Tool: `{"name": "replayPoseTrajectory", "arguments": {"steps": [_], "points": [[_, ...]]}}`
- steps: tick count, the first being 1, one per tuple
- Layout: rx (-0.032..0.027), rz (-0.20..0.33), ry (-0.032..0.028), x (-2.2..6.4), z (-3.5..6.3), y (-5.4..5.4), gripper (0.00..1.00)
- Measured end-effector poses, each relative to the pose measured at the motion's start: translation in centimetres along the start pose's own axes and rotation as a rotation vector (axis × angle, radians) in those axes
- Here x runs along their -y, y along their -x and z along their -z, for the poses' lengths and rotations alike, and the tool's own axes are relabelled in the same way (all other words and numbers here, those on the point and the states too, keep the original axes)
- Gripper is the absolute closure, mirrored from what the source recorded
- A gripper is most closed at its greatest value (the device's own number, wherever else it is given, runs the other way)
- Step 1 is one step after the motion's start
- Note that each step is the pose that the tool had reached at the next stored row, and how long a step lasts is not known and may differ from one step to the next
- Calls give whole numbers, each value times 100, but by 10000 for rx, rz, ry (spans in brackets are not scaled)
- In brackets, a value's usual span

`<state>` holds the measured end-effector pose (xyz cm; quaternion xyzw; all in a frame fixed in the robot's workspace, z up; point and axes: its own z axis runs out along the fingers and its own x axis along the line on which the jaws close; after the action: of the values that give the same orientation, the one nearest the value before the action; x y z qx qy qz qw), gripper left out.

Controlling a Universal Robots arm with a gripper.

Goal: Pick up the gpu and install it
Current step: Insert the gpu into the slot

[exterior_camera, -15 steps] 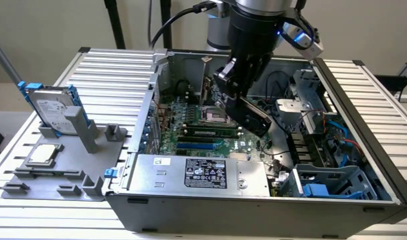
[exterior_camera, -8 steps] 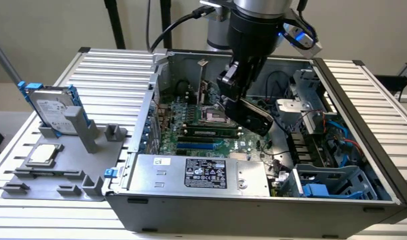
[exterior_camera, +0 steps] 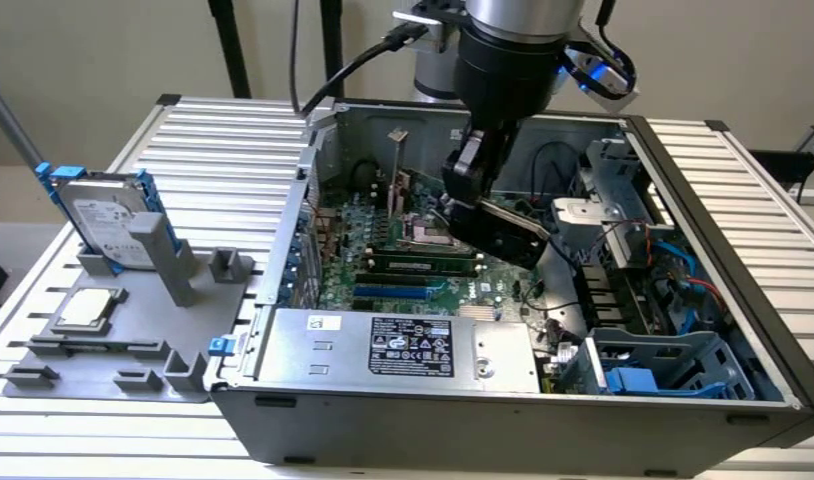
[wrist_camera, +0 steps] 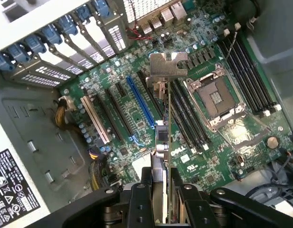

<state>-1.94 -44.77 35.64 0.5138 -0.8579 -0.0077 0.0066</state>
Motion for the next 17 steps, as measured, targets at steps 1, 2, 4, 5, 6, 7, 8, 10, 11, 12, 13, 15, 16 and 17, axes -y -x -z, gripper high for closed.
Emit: {"name": "replayPoseTrajectory", "arguments": {"steps": [1, 2, 4, 5, 6, 7, 8, 10, 11, 12, 13, 15, 16, 17], "points": [[-3, 180, 0, 0, -6, 0, 73], [-7, 364, -1, 0, -12, 0, 73], [-15, 730, -2, 1, -26, 0, 73], [-18, 910, -3, 1, -33, 0, 73], [-21, 1090, -4, 1, -40, 0, 73], [-26, 1275, -4, 1, -48, 0, 73], [-29, 1456, -5, 1, -56, 0, 73], [-35, 1816, -6, 2, -72, 0, 73], [-39, 1995, -7, 2, -81, 0, 73], [-42, 2179, -8, 2, -90, 0, 73], [-46, 2360, -9, 2, -99, 0, 73], [-53, 2725, -11, 2, -117, 0, 73], [-56, 2899, -12, 3, -126, 1, 73], [-60, 3086, -13, 3, -135, 1, 73]]}}
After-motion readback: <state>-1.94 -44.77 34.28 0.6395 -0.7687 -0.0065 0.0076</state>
